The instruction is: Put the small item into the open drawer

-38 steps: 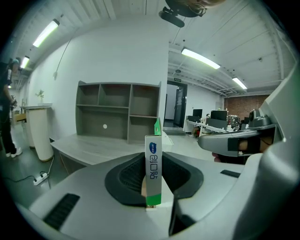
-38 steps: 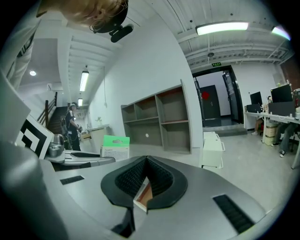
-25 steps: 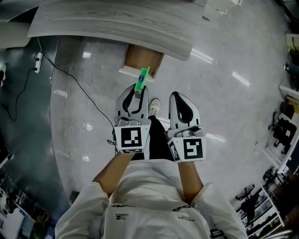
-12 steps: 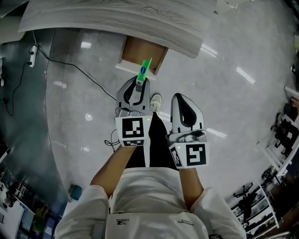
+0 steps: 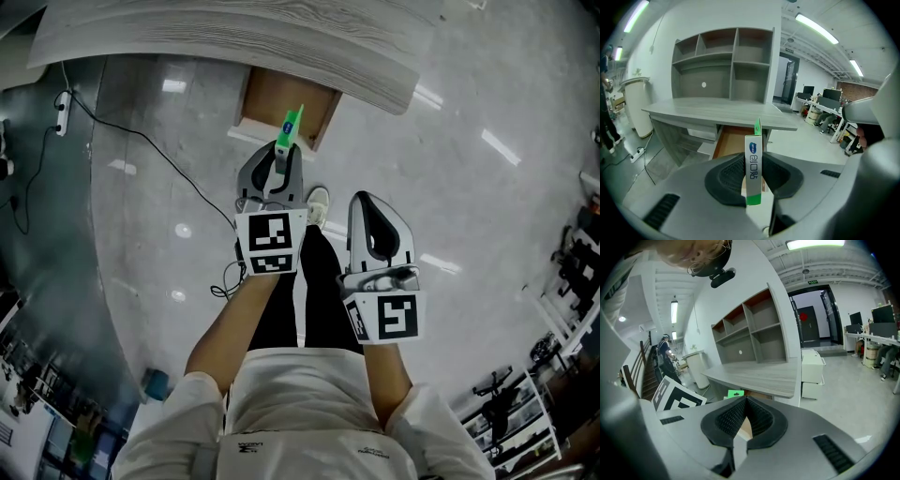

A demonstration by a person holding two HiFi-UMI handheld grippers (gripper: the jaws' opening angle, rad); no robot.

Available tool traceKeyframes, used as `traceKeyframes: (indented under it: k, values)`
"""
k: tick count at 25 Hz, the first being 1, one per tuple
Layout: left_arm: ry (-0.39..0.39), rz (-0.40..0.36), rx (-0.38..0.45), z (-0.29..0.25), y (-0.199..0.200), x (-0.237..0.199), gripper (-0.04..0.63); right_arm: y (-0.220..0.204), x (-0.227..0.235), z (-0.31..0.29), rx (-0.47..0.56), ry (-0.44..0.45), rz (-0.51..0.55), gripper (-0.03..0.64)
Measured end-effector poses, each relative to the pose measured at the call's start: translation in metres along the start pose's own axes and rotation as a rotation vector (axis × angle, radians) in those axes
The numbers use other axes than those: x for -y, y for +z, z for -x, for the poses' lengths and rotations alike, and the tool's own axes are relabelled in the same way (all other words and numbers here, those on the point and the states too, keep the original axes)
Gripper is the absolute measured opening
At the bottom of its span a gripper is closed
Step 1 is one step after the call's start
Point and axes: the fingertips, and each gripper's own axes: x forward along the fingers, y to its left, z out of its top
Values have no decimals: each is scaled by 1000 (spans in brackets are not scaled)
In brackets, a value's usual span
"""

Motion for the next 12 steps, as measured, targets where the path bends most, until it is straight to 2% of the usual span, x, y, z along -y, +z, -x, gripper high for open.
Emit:
traceKeyframes:
  k: [12]
  values:
    - [6, 0, -60, -45, -29, -10, 98, -29, 4, -10, -42, 14, -10, 31]
